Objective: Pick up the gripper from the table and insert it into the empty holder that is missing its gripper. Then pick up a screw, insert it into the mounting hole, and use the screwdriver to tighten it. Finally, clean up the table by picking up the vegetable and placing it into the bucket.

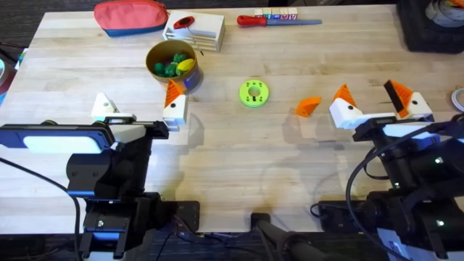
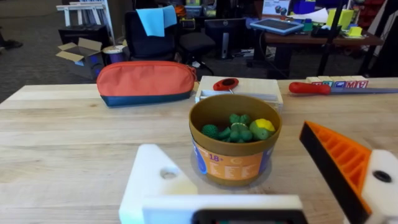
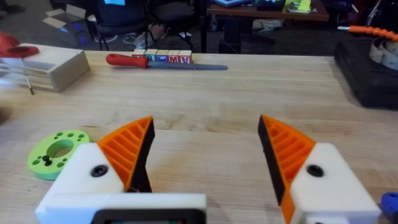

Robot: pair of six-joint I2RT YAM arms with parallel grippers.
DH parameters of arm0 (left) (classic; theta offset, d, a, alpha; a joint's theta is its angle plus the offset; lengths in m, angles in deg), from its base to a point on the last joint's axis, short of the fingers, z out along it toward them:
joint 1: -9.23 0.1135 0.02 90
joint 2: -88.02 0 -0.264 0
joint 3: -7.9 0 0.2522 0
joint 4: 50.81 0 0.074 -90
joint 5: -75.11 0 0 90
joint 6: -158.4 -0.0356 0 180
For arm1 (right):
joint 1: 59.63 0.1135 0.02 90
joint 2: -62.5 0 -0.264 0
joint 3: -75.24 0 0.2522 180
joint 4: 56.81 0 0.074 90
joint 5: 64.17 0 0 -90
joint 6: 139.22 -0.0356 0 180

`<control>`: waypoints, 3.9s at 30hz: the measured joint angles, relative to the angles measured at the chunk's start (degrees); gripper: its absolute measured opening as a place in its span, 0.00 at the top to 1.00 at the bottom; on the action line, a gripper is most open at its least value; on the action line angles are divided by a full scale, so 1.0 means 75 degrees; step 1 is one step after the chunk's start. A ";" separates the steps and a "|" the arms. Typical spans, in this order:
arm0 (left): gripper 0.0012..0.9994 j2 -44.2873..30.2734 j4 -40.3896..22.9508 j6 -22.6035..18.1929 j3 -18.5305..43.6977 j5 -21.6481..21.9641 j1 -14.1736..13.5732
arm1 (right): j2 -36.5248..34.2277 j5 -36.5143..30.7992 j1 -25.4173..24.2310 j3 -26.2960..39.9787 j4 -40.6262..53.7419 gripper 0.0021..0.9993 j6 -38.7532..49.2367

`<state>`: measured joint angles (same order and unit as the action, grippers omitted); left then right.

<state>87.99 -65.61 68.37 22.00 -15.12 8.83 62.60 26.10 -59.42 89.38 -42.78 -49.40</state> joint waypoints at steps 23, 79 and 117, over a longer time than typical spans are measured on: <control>0.01 -0.1134 -0.5813 0.0412 0.4336 -0.0032 0.0000 | -0.0947 -0.0032 0.0000 0.2496 0.3000 0.01 -0.0312; 0.01 -0.3414 -0.2300 0.0539 0.4148 -0.2878 -0.0383 | -0.2314 -0.0029 0.0000 0.5117 0.8398 0.01 -0.0350; 0.01 -0.0079 -0.0265 0.1215 0.0003 -0.3580 -0.2777 | -0.2312 -0.0029 0.0000 0.5117 0.8396 0.01 -0.0350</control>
<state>87.40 -67.60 77.48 22.03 -41.97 -12.00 45.26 25.89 -59.42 127.76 20.19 -52.03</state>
